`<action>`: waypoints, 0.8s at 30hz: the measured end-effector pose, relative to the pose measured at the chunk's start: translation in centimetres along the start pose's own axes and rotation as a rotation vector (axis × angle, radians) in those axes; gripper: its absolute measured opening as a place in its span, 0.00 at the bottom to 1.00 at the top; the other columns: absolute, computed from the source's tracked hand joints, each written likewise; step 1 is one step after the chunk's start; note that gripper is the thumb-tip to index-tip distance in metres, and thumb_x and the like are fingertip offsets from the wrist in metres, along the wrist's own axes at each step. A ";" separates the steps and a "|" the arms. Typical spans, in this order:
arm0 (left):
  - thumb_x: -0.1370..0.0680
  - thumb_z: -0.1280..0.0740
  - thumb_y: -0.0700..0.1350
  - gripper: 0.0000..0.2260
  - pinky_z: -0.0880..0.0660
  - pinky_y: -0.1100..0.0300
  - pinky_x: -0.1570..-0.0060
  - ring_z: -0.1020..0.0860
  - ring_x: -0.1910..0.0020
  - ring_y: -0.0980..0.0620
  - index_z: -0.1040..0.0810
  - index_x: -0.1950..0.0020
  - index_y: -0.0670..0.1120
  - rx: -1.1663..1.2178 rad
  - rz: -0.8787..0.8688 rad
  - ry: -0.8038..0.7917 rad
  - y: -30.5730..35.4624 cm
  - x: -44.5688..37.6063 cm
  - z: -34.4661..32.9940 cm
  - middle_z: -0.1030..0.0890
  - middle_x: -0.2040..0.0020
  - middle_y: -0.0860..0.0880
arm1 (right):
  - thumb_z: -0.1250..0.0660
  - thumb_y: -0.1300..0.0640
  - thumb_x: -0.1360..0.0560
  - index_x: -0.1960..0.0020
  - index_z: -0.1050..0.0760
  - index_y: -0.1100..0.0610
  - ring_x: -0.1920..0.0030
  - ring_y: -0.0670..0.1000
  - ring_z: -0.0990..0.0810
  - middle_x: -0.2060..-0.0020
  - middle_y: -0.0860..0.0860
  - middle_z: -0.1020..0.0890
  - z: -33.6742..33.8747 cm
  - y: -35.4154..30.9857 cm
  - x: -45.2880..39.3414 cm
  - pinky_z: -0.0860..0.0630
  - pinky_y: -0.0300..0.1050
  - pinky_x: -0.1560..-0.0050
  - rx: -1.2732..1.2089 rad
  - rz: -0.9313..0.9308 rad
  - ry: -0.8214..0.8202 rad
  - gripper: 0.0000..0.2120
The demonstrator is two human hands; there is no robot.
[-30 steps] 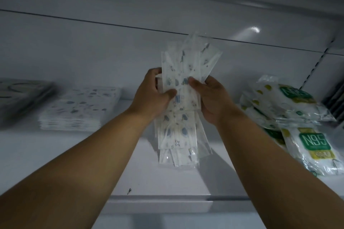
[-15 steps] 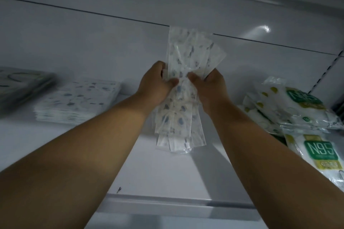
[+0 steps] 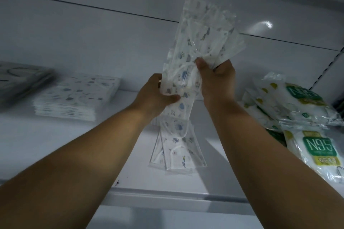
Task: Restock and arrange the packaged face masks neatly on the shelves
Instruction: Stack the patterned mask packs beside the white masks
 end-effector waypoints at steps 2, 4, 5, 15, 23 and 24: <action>0.28 0.23 0.50 0.21 0.21 0.50 0.43 0.19 0.45 0.51 0.25 0.38 0.48 -0.153 -0.028 0.043 0.5 -0.1 0.1 0.18 0.44 0.51 | 0.28 0.60 0.24 0.48 0.21 0.49 0.52 0.42 0.15 0.55 0.42 0.15 -0.1 -0.5 -0.2 0.18 0.40 0.51 -0.024 0.009 0.010 0.08; 0.23 0.27 0.49 0.12 0.20 0.49 0.46 0.19 0.49 0.49 0.23 0.43 0.47 -0.205 -0.065 0.135 1.5 -0.4 1.0 0.18 0.48 0.50 | 0.27 0.60 0.25 0.49 0.21 0.49 0.51 0.44 0.15 0.55 0.44 0.14 -0.1 -0.4 -0.4 0.17 0.47 0.48 -0.091 -0.010 0.043 0.08; 0.22 0.29 0.49 0.10 0.20 0.48 0.47 0.19 0.51 0.49 0.22 0.45 0.47 -0.203 -0.080 0.163 2.1 -0.6 1.5 0.18 0.50 0.50 | 0.27 0.60 0.25 0.49 0.21 0.49 0.50 0.46 0.15 0.54 0.45 0.14 -0.1 -0.3 -0.4 0.18 0.51 0.46 -0.124 -0.023 0.061 0.08; 0.31 0.24 0.43 0.27 0.20 0.44 0.43 0.20 0.43 0.49 0.28 0.35 0.56 0.106 0.016 -0.016 0.2 1.0 0.9 0.20 0.41 0.50 | 0.28 0.62 0.24 0.45 0.20 0.54 0.46 0.52 0.15 0.48 0.51 0.14 -0.2 2.3 2.2 0.19 0.58 0.43 -0.204 -0.192 -0.074 0.08; 0.25 0.24 0.44 0.22 0.21 0.59 0.51 0.18 0.45 0.52 0.28 0.35 0.50 0.207 0.059 0.068 -0.7 2.0 2.0 0.18 0.43 0.51 | 0.28 0.68 0.26 0.39 0.22 0.59 0.46 0.56 0.15 0.47 0.55 0.14 -1.9 3.3 4.4 0.19 0.60 0.45 -0.179 -0.246 -0.273 0.16; 0.26 0.24 0.45 0.26 0.21 0.58 0.49 0.19 0.44 0.53 0.30 0.32 0.52 0.205 0.064 0.099 -1.2 2.2 2.2 0.19 0.42 0.52 | 0.27 0.67 0.26 0.38 0.22 0.59 0.45 0.57 0.15 0.46 0.55 0.15 -2.0 4.0 4.8 0.19 0.61 0.45 -0.167 -0.260 -0.282 0.17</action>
Point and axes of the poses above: each hand's wrist, its own x-axis away from the middle knuckle, its own z-axis out of the back of the hand, y = z × x, the point moved 8 cm from there along -x, towards the middle knuckle
